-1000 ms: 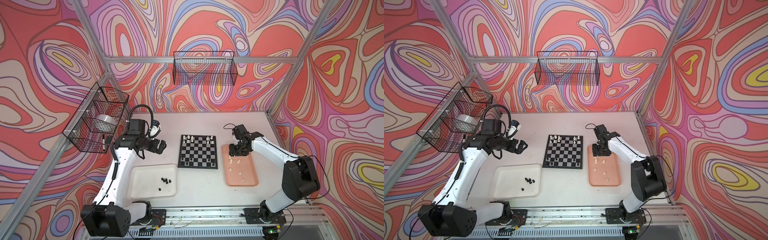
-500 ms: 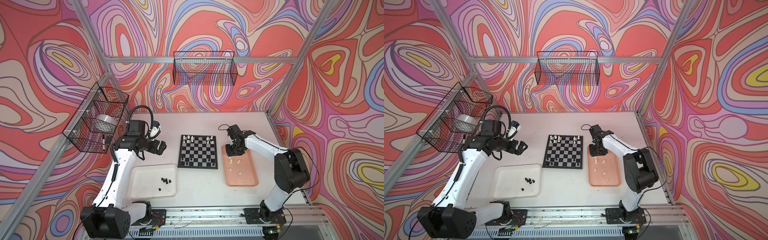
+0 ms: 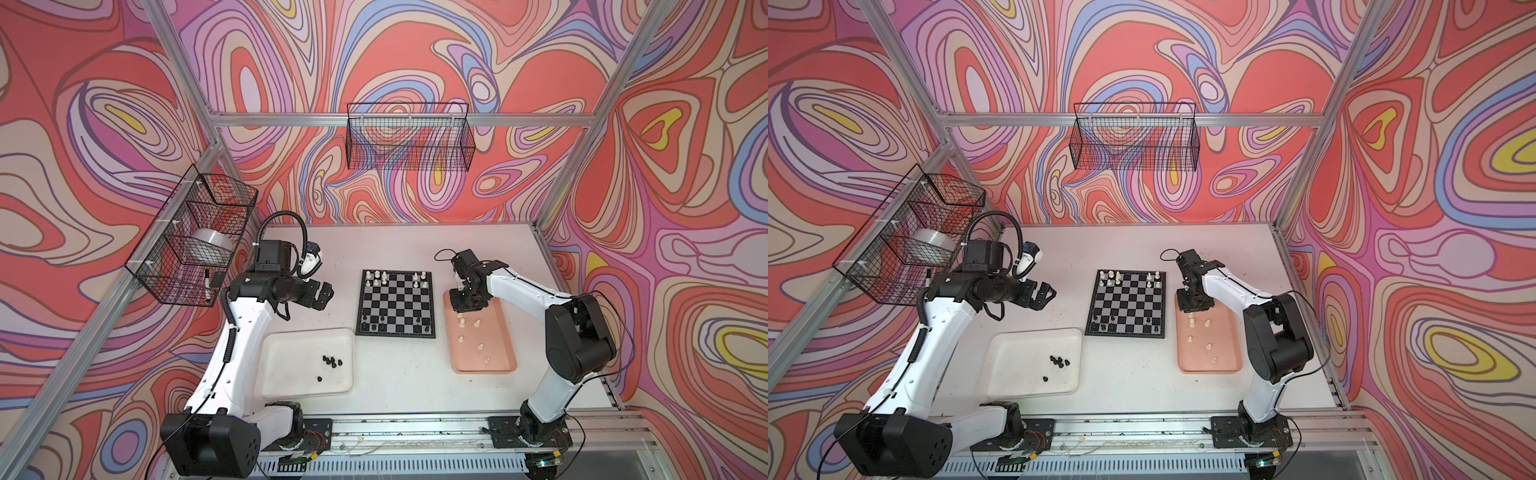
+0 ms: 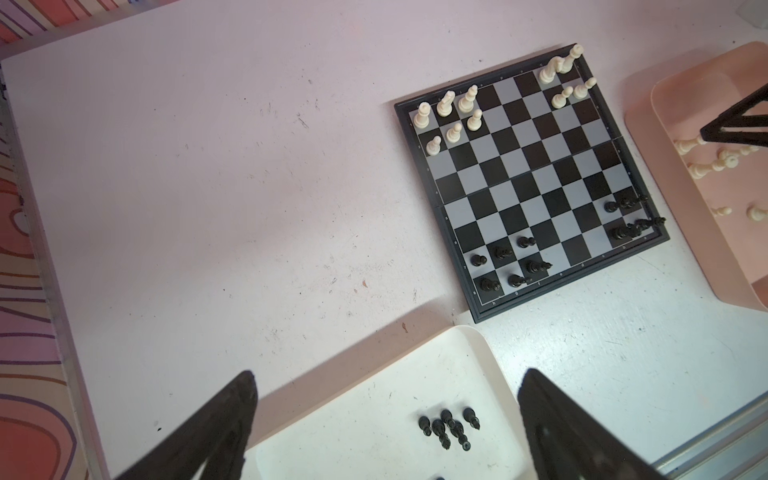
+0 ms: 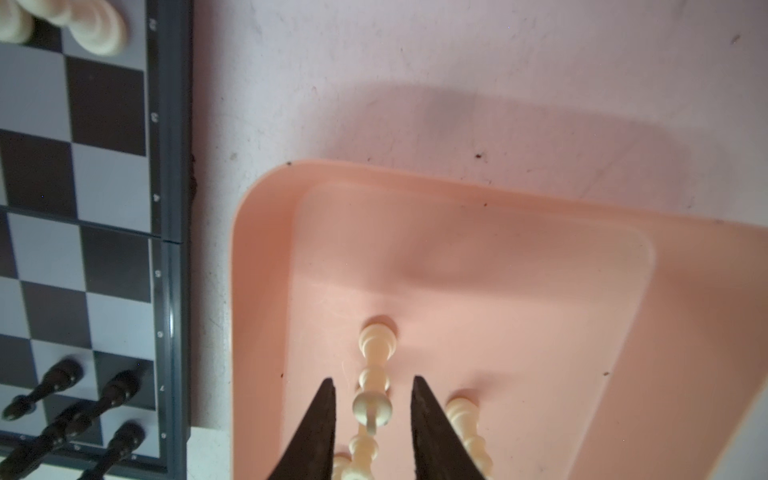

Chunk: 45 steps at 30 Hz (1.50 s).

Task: Set up the chess pieces on the board
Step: 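Lower the right gripper onto a cream pawn in the pink tray and close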

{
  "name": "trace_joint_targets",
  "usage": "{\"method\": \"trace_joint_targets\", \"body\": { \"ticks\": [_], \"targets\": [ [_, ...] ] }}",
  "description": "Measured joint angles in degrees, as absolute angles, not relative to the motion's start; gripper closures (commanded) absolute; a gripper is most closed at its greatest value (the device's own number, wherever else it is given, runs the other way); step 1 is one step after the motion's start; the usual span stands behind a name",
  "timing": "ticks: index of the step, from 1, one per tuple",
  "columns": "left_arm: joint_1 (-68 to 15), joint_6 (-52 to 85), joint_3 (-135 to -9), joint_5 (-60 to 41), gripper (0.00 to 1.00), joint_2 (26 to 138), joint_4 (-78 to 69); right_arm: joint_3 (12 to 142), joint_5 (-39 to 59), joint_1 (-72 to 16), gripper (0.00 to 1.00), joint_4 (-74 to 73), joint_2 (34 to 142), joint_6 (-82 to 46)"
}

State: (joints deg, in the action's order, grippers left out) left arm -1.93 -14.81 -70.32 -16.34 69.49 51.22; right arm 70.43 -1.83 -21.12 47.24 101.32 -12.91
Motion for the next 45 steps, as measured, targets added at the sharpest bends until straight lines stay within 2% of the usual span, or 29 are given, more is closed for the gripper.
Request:
{"method": "trace_joint_targets", "body": {
  "ticks": [5, 9, 19, 24, 38, 45],
  "targets": [
    [-1.96, -14.79, -70.32, -16.32, 0.01, 69.49, 51.22, 70.43, -1.69, -21.39, 0.69, 47.27, 102.78, -12.91],
    [-2.02, -14.81, -70.28, -16.32, 0.01, 69.49, 51.22, 70.43, -1.72, -21.63, 0.74, 47.16, 102.85, -12.95],
    [-2.26, -14.79, -69.87, -16.32, 0.01, 69.49, 51.24, 70.43, -2.15, -21.85, 0.75, 47.16, 102.98, -13.02],
    [-2.31, -14.79, -69.84, -16.32, 0.01, 69.49, 51.24, 70.41, -2.5, -21.85, 0.81, 47.16, 103.0, -13.1],
    [-2.31, -14.81, -69.87, -16.29, 0.01, 69.38, 51.24, 70.17, -3.62, -21.91, 0.88, 47.2, 103.09, -13.13],
    [-2.33, -14.83, -69.87, -16.27, 0.01, 68.99, 51.31, 70.22, -3.7, -21.91, 0.88, 47.9, 103.09, -12.97]
  ]
}}
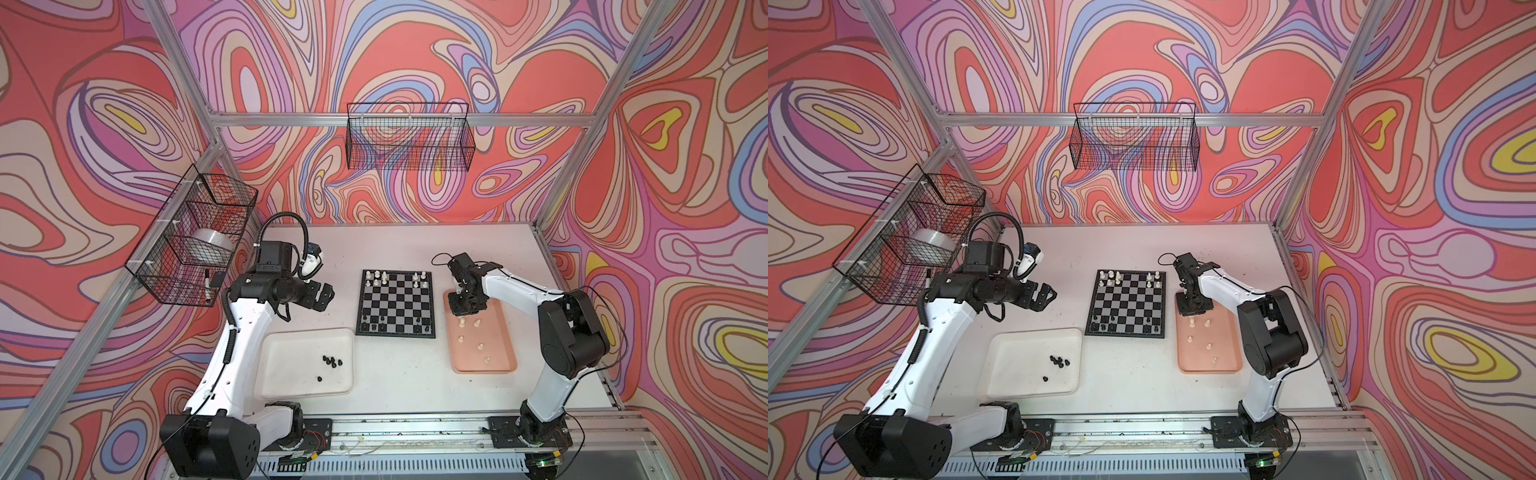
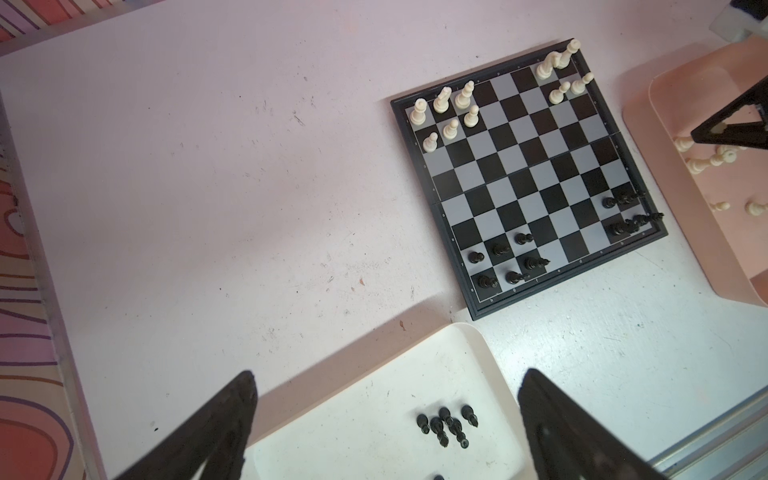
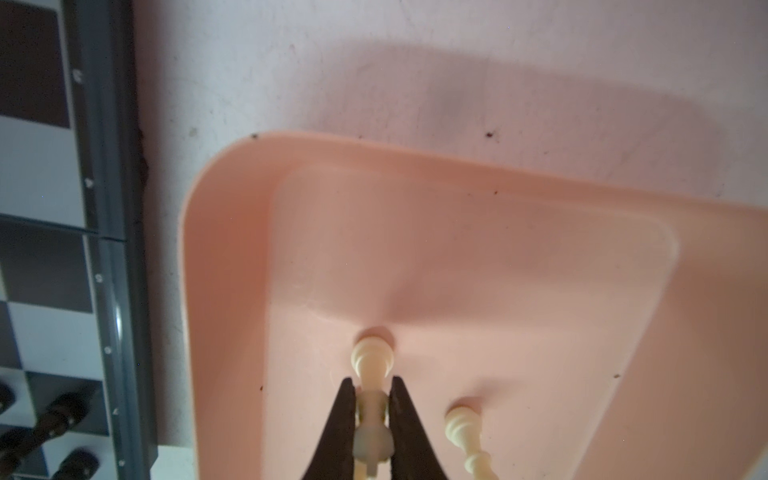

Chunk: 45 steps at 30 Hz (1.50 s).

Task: Set up the chess pieces on the board
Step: 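Lower the right gripper onto a cream pawn in the pink tray and close, then lift the cream pawn with the right gripper and carry it over the chessboard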

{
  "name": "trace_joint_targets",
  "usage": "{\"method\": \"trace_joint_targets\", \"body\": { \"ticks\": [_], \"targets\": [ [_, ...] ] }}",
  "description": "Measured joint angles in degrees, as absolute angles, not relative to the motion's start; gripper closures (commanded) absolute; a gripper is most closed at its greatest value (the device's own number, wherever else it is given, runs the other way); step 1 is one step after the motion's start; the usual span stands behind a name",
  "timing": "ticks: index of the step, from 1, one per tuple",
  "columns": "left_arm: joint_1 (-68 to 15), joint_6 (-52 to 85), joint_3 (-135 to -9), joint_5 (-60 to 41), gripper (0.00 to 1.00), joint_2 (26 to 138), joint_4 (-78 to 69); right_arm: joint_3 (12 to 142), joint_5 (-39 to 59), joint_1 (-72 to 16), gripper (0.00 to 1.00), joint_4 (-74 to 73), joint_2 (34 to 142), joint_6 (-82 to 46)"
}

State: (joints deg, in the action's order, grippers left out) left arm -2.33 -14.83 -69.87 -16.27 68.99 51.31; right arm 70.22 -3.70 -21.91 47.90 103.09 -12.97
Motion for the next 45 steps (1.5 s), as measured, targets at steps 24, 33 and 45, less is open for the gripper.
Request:
{"method": "trace_joint_targets", "body": {
  "ticks": [24, 33, 45],
  "targets": [
    [-3.09, -15.88, -69.87, -15.81, 0.01, 68.75, 52.27, 85.91, -4.58, -22.39, 0.88, 56.53, 103.13, -10.98],
    [-3.55, -16.1, -69.87, -15.81, 0.01, 68.75, 52.56, 97.38, -4.67, -25.26, 0.88, 58.61, 109.25, -10.35],
    [-4.27, -16.1, -69.87, -15.86, 0.01, 68.75, 52.56, 111.85, -3.99, -29.85, 0.89, 58.78, 120.97, -10.13]
  ]
}}
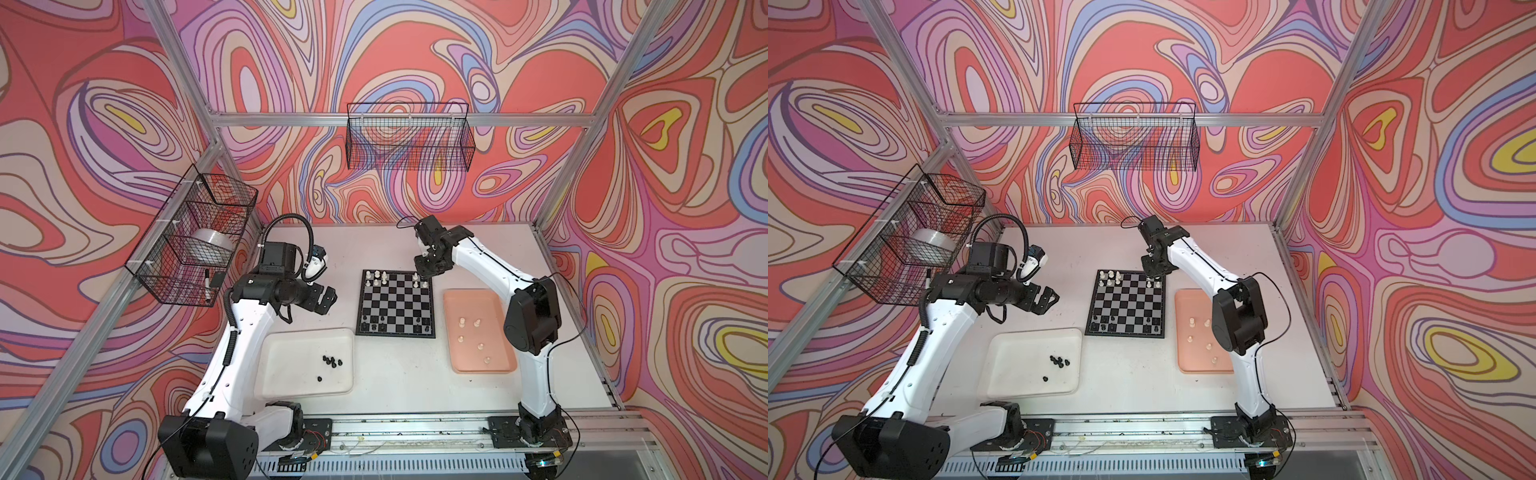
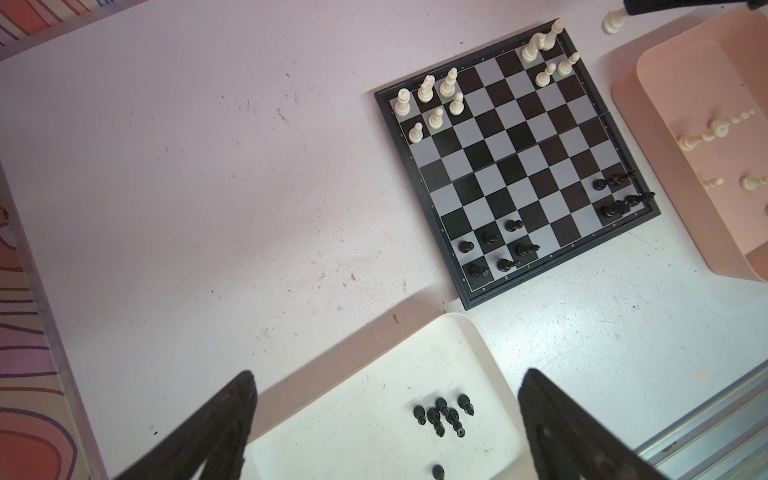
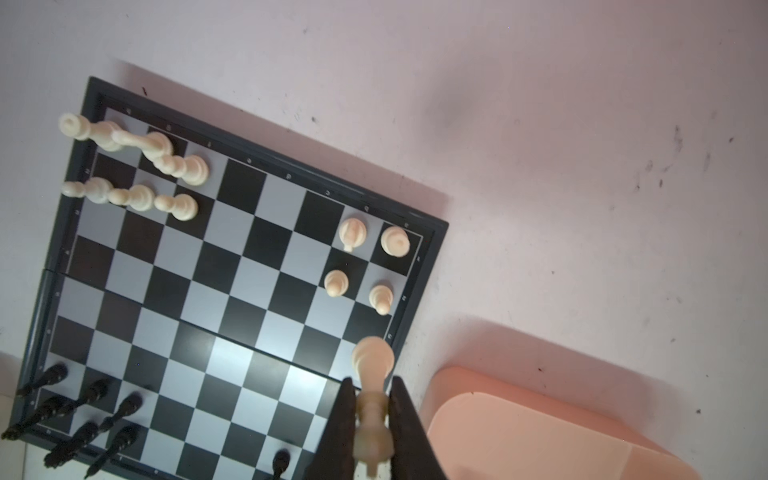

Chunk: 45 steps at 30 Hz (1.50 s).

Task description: Set up the chess pieces on the board

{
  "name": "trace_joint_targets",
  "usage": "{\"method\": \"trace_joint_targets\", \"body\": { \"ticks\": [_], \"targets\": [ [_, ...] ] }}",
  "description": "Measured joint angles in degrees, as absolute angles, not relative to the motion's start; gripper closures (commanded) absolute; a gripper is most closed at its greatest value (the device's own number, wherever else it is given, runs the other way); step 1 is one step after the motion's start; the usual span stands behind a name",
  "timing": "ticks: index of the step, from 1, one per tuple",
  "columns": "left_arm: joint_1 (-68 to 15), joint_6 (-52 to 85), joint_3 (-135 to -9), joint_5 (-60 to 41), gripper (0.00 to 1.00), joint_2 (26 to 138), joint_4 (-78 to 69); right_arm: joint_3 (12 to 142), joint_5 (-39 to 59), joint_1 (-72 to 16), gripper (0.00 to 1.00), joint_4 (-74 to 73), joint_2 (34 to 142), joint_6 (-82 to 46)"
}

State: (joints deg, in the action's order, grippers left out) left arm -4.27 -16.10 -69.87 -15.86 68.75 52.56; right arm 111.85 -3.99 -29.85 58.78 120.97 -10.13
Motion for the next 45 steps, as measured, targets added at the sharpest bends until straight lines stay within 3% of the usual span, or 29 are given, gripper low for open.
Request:
{"method": "trace_joint_targets", "body": {
  "ticks": [8, 45],
  "targets": [
    [-4.58, -16.08, -69.87, -16.08, 0.01, 68.75, 52.56, 118.19, -3.64, -32.34, 0.89, 58.46, 126.17, -10.13],
    [-4.91, -16.03, -69.84, -16.32, 0.01, 68.66, 52.56, 124.66, -3.49, -35.75, 0.89, 50.63, 135.85, -9.87]
  ]
}}
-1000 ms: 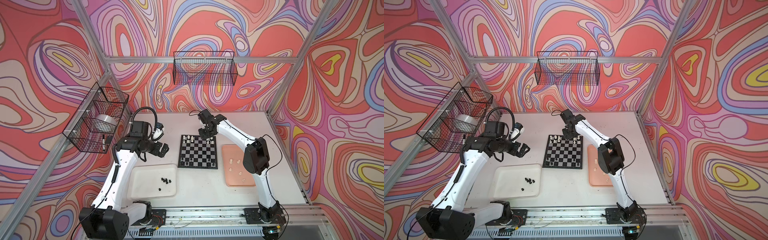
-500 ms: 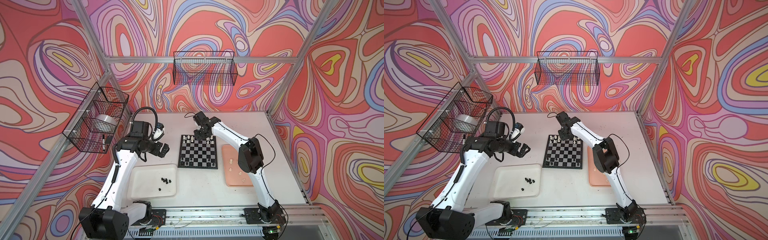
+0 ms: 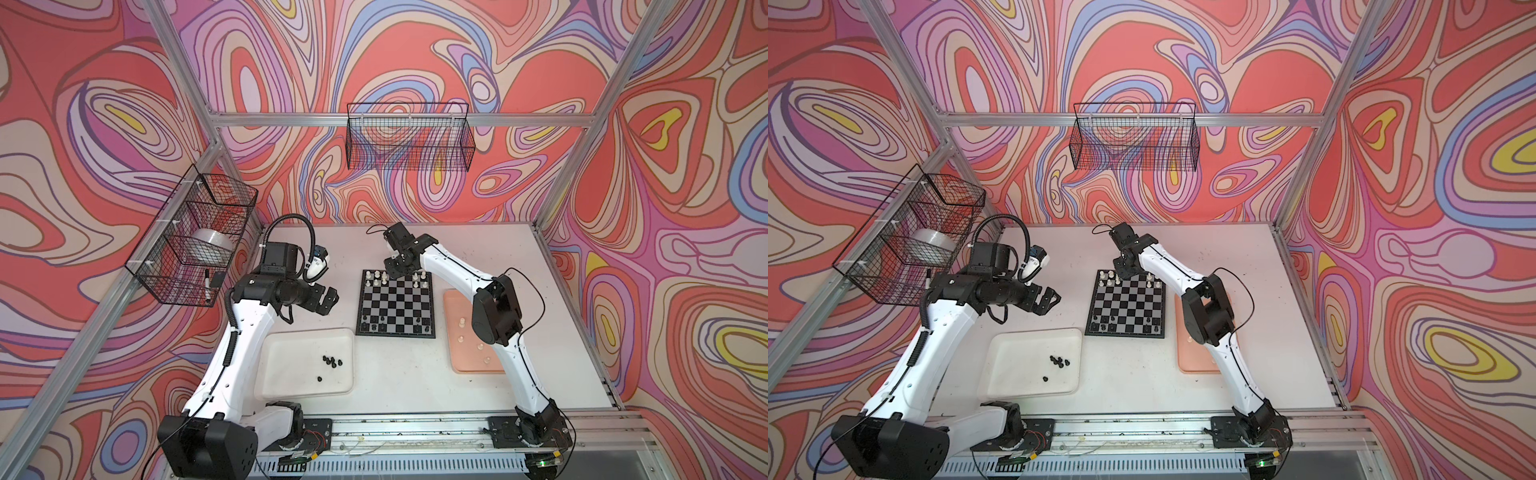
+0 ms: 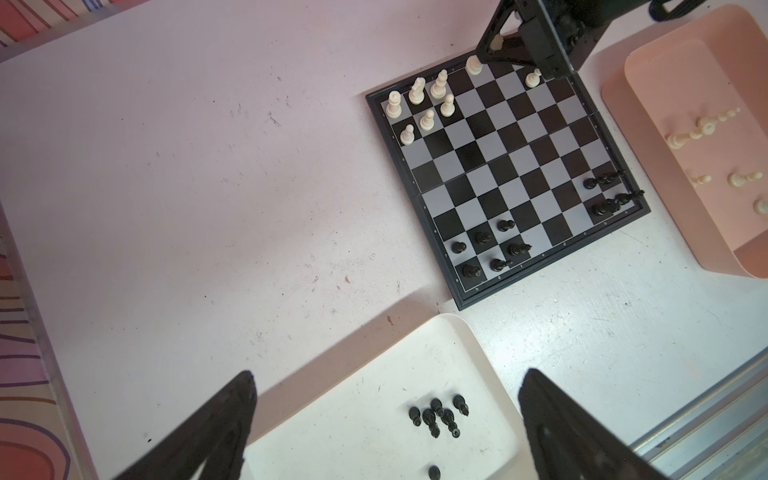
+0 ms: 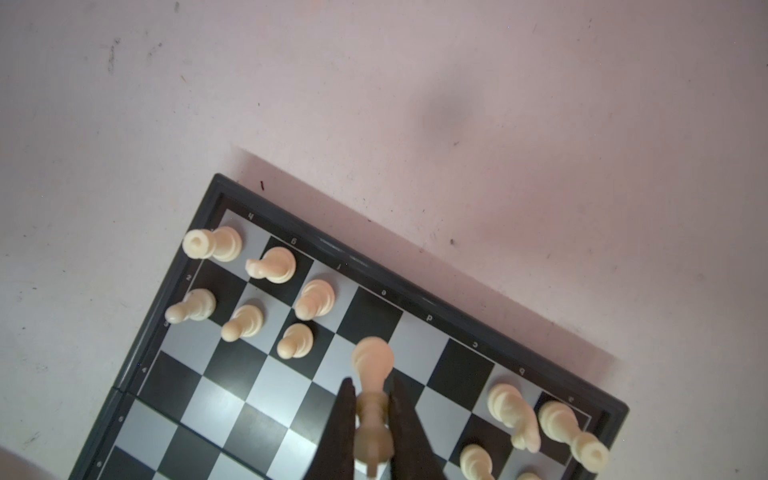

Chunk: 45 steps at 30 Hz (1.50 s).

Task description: Set up the chess pieces on the board

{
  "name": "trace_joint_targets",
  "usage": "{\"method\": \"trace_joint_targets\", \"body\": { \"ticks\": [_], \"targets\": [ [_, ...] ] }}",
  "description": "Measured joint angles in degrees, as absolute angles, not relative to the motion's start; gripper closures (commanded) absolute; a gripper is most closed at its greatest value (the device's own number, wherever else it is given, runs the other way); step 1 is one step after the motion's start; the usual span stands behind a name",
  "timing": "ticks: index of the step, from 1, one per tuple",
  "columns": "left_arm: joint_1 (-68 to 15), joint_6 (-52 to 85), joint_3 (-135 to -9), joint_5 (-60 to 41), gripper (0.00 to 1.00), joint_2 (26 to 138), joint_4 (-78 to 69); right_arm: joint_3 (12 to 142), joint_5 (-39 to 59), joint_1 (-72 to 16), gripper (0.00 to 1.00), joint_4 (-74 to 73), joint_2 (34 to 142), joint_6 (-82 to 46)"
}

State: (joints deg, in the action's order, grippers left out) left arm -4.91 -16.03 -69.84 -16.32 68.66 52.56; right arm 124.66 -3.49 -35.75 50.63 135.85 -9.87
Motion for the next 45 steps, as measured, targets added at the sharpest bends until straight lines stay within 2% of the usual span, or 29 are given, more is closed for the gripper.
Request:
{"method": "trace_joint_targets", "body": {
  "ticks": [24, 45],
  "targets": [
    [-4.91, -16.05, -69.12, -16.32, 0.0, 68.27, 52.53, 125.86, -2.92, -35.77, 0.88, 50.57, 138.91, -9.45],
    [-4.91, -16.05, -69.1, -16.32, 0.0, 68.23, 52.53, 128.64, -2.98, -35.83, 0.84, 51.29, 140.57, -8.73]
  ]
}}
